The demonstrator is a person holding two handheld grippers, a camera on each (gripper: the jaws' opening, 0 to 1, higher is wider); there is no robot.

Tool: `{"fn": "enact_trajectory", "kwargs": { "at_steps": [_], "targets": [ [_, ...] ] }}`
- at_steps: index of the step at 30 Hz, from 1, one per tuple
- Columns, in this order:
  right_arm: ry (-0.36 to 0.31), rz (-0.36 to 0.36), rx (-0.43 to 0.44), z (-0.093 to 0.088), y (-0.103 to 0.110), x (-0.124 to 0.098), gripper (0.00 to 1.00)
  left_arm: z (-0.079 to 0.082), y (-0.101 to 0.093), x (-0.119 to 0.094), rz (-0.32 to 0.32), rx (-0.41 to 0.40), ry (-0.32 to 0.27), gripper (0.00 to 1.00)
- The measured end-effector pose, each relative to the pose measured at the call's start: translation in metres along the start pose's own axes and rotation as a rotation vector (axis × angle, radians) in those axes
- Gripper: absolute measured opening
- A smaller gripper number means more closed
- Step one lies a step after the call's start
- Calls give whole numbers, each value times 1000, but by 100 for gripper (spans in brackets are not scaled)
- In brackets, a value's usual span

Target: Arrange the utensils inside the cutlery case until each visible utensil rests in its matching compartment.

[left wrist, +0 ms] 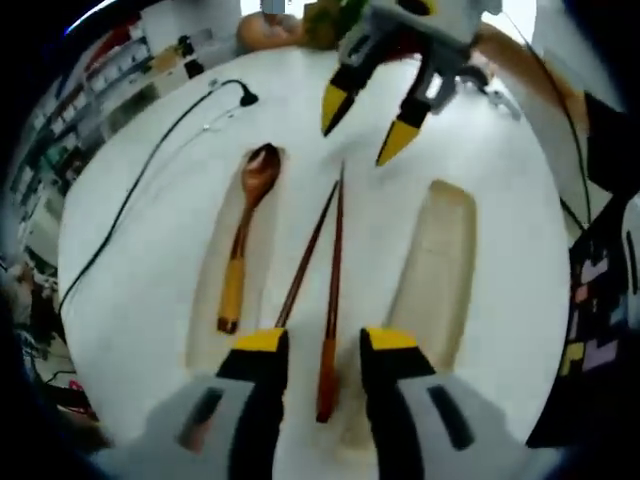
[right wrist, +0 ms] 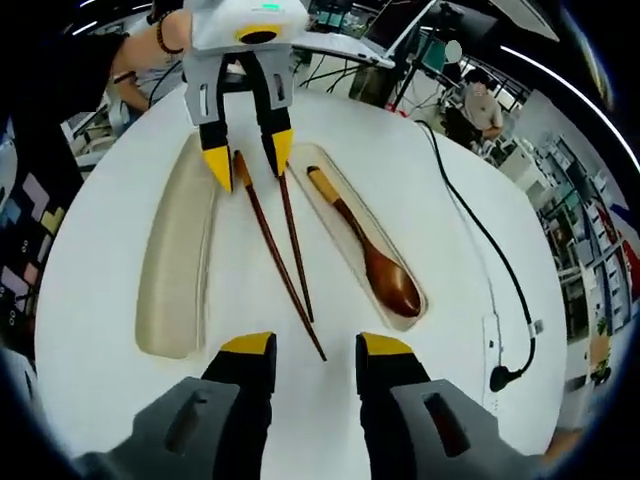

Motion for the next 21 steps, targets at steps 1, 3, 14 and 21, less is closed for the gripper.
{"fn": "enact_trajectory", "kwargs": {
  "at_steps": [1,3,14,21],
  "targets": [
    [17,11,-10,0,0,2,28,0,1,1,2,4,10,29],
    [36,27,-19,0,0,6,26,0,2,1,-2,7,29,29],
    [92,128,-33,3,-4,22,19,-2,1,5,-25,27,98,26],
    [110,183,-27,1,-2,24,11,-1,2,6,-19,61,126,25]
  ]
}}
Point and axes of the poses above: the point that each gripper's makers call its tool centre point, and the gripper's own axes: x roughly forward along the fingers, y roughly to its left, z roughly out of its top, the point moved 8 cm from there along -x, roughly backward along the fingers, and after that the axes turned 5 degrees about y, right-handed, at the moved point
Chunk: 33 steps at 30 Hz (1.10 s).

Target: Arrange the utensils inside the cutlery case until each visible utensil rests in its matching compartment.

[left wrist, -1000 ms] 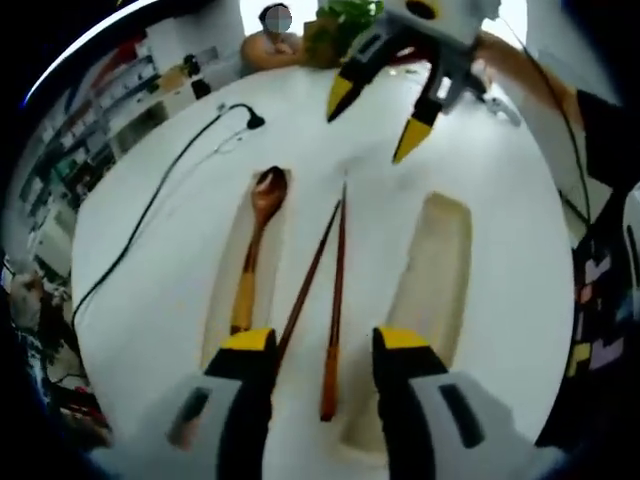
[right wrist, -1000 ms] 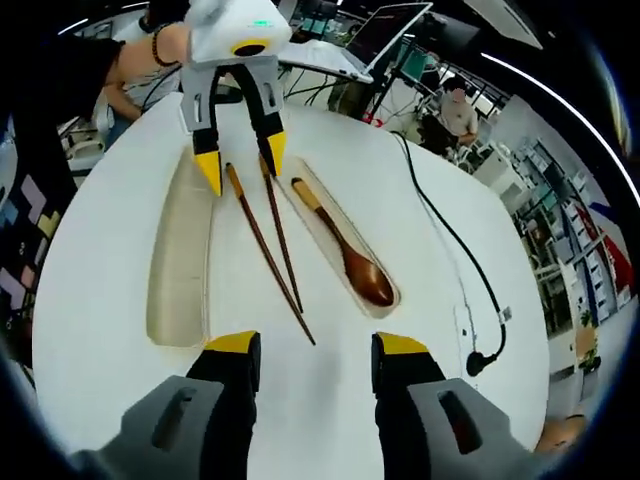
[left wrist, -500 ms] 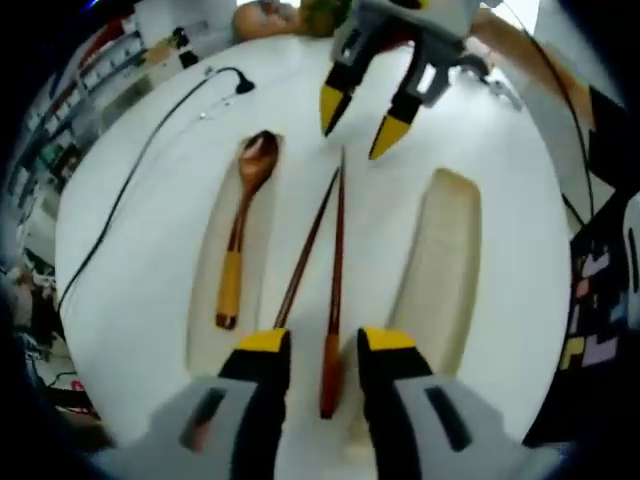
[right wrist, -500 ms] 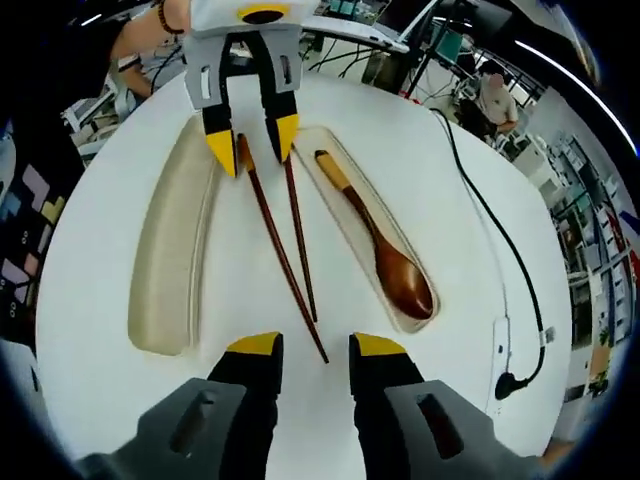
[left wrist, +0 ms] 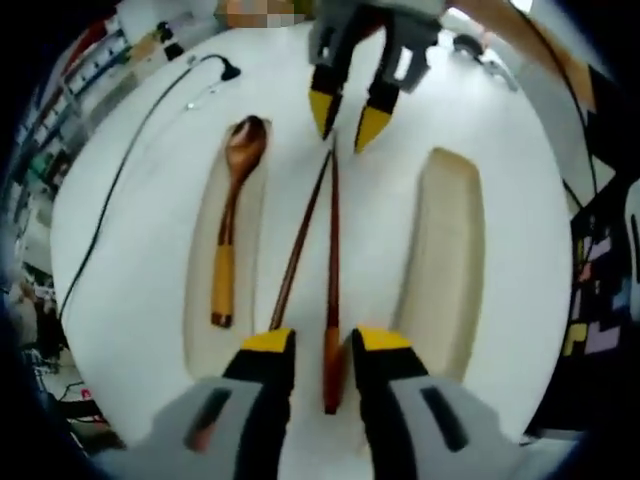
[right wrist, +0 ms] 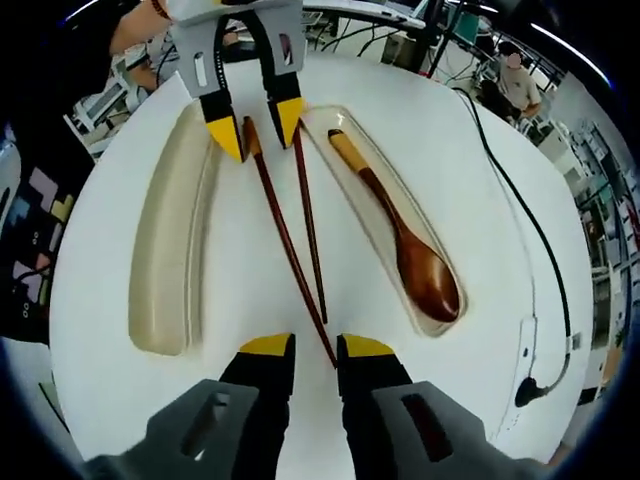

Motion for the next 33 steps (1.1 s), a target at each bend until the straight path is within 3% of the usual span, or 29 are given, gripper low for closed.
{"fn": "enact_trajectory", "kwargs": {
  "at_steps": [3,9,17,19,21,22,23,28,33],
  "targets": [
    [7,19,-3,0,3,1,5,1,0,0,-2,11,9,25],
    [28,24,-11,2,3,2,4,4,2,1,-19,72,51,24],
    [54,37,-99,5,3,3,3,9,1,2,-15,101,96,19],
    [50,39,-89,5,2,3,3,9,1,2,-14,99,96,17],
    [39,48,-19,4,1,3,2,10,1,2,-10,92,98,14],
    [36,47,-38,3,2,2,2,10,0,2,-7,100,103,12],
    [10,44,-118,5,1,3,2,11,0,2,-5,116,108,11],
    [27,42,-58,5,3,2,1,15,-1,3,5,168,142,6],
    [55,20,-68,7,7,2,1,16,-2,3,6,202,167,6]
  ]
}}
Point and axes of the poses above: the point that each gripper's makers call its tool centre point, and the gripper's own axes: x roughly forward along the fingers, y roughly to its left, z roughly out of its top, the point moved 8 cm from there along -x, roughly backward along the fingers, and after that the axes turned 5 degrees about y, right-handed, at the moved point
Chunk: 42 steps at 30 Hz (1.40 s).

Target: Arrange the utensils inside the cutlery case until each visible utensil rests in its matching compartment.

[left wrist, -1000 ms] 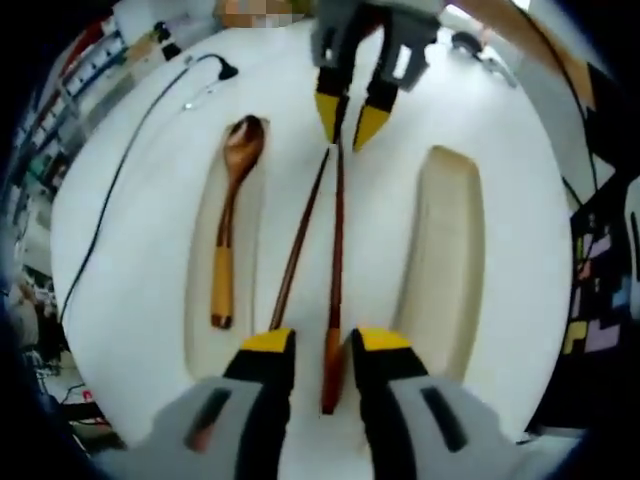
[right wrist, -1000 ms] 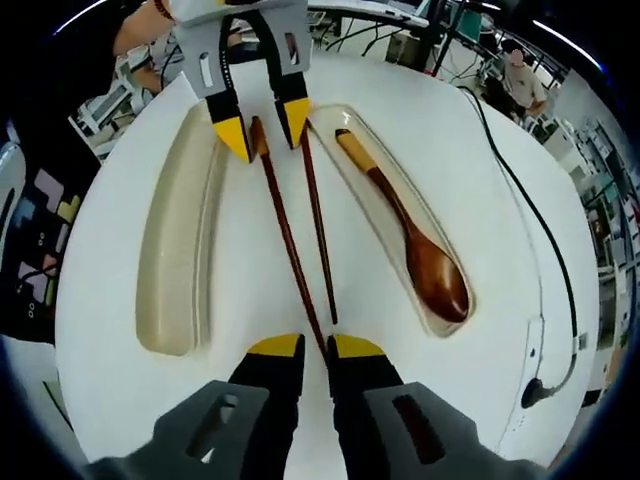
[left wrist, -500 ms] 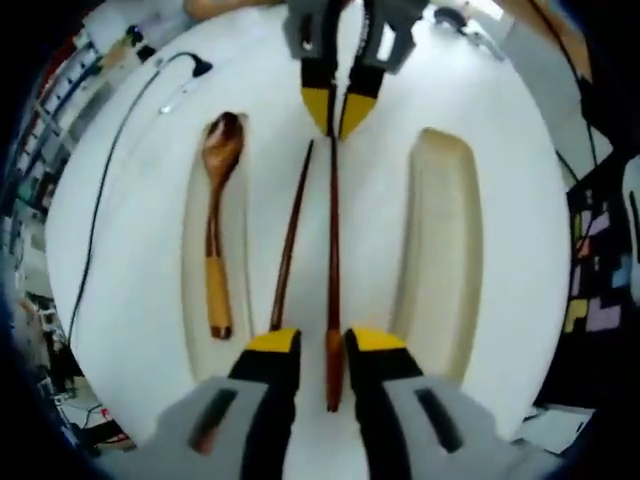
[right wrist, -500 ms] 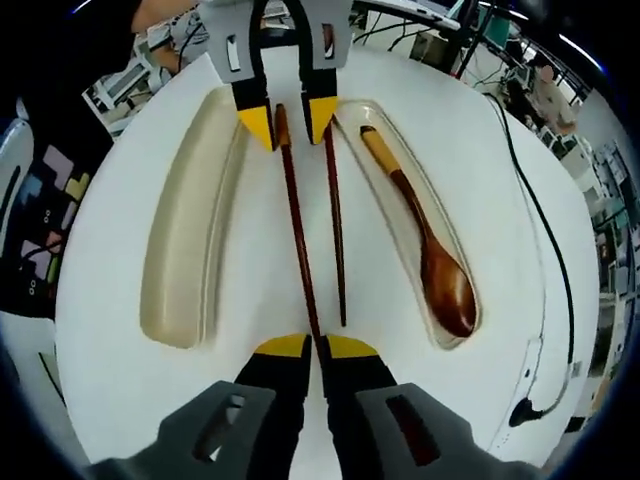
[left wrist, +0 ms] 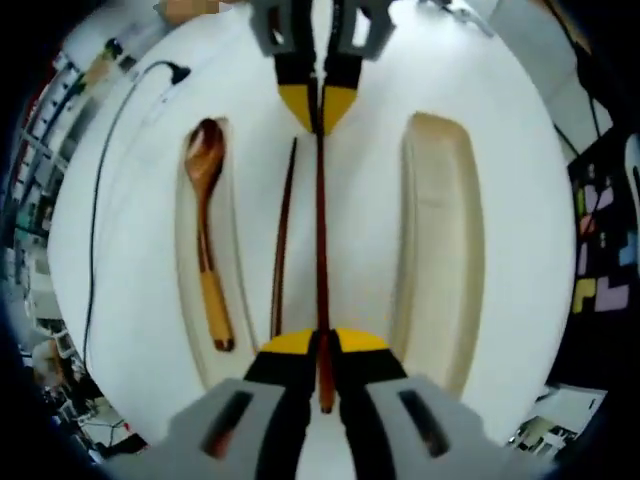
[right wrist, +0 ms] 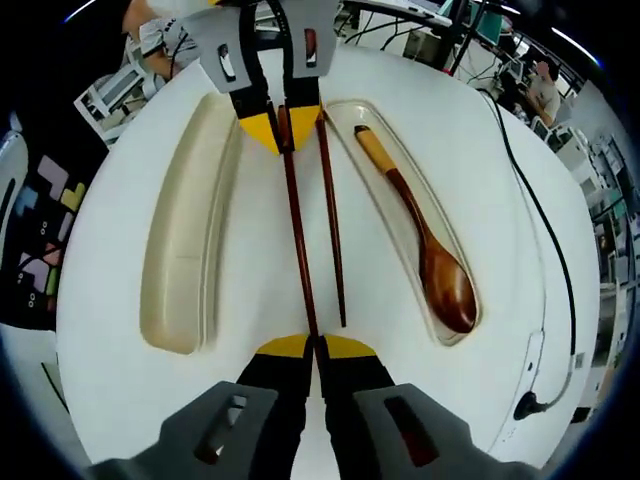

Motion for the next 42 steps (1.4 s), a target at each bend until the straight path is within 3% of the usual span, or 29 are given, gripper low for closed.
{"fn": "enact_trajectory", "kwargs": {
  "at_steps": [2,4,6,14,21,28,31,35,37,39,42],
  "targets": [
    [5,-10,0,1,2,0,1,0,1,0,-8,-21,3,6],
    [23,-41,-77,2,3,-1,1,-1,1,-1,-18,-5,-8,6],
    [20,-30,-45,2,4,-1,0,-4,1,-1,-31,-20,-29,6],
    [21,-38,-80,2,10,-3,0,-7,-2,-3,-52,-27,-69,6],
    [64,-55,-136,6,11,-4,0,-5,-3,-4,-60,-13,-55,6],
    [77,-51,-128,5,13,-11,0,-8,-24,-4,-100,-21,-72,5],
    [76,-63,-133,4,13,-21,0,-6,-28,-17,-100,-9,-97,5],
    [55,-72,-133,8,16,-34,0,-5,-17,-37,-69,29,-100,5],
    [48,-57,-94,11,21,-40,0,-6,-13,-43,-63,20,-104,5],
    [15,-57,-66,18,25,-47,0,-11,-9,-49,-28,65,-75,5],
    [13,-47,-54,23,32,-54,0,-15,-7,-56,-42,50,-81,6]
  ]
}}
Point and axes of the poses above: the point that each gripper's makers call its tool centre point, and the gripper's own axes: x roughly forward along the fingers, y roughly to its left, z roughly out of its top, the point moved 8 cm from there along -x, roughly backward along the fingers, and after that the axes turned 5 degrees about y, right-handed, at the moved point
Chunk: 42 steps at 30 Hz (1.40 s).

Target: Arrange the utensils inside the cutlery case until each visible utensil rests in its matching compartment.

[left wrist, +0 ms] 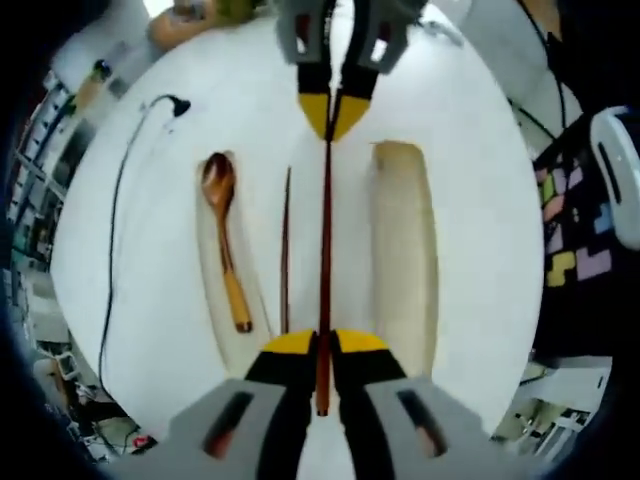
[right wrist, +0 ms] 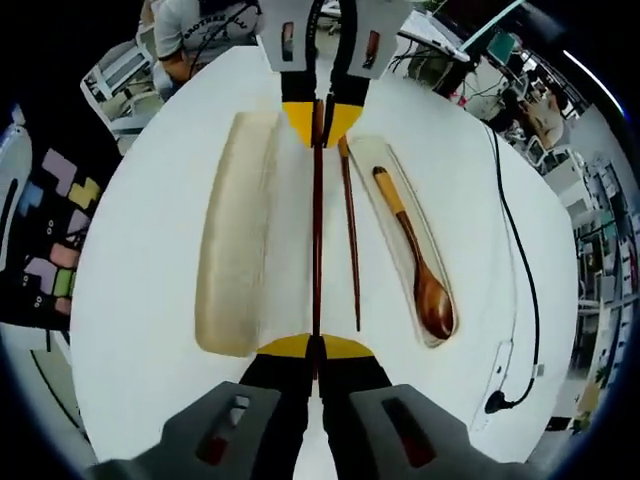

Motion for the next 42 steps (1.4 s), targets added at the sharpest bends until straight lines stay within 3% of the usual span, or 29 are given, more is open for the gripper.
{"fn": "enact_trajectory", "kwargs": {
  "at_steps": [3,4,17,26,42],
  "targets": [
    [3,-16,-13,3,3,-3,0,-1,-1,-3,-4,-1,2,6],
    [-16,-72,-28,6,0,-4,0,-2,-1,-4,1,11,14,6],
    [-23,7,-50,7,34,-6,0,-8,-24,-14,-26,49,-4,6],
    [-22,43,-8,7,48,2,0,-10,-43,-3,-70,60,11,6],
    [16,93,8,4,53,22,0,-13,-47,22,-101,54,8,6]
  ]
}}
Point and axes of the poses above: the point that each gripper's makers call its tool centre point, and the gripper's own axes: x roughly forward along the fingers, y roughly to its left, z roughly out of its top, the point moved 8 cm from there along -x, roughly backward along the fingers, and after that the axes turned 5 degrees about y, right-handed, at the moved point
